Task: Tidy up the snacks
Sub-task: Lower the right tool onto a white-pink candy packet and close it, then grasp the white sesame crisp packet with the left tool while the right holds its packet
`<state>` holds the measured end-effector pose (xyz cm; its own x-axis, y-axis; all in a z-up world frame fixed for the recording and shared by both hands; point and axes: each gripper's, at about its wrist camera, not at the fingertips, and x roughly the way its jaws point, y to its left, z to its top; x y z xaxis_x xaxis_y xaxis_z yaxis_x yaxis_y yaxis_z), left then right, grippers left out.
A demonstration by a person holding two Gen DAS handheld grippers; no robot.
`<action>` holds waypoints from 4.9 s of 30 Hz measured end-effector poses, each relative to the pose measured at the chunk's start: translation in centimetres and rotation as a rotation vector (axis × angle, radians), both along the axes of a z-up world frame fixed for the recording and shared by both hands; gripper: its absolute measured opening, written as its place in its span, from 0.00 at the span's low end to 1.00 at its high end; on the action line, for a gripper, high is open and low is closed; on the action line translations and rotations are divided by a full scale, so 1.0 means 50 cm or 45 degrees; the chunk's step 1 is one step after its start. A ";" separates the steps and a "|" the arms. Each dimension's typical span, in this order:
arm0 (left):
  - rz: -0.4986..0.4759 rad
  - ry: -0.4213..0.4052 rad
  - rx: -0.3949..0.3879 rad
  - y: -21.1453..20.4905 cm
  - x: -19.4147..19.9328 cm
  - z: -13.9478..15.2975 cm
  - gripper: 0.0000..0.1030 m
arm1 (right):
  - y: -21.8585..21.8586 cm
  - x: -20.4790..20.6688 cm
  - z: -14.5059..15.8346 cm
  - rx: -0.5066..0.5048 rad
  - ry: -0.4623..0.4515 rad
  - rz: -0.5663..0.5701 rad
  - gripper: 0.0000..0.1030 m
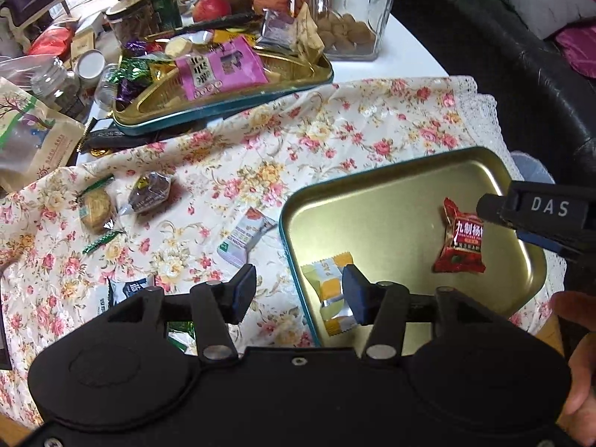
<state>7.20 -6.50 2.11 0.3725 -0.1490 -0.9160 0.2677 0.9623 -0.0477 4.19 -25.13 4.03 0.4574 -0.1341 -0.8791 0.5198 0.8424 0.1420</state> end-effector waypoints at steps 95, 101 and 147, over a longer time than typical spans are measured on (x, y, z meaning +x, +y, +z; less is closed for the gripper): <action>0.571 0.227 -0.018 0.550 0.042 -0.012 0.55 | 0.386 0.279 -0.237 -0.012 0.428 0.256 0.35; 0.559 0.234 -0.010 0.546 0.041 -0.020 0.55 | 0.392 0.281 -0.252 -0.014 0.418 0.291 0.35; 0.392 0.321 0.106 0.353 0.090 -0.220 0.54 | 0.382 0.123 -0.013 0.254 0.056 0.690 0.20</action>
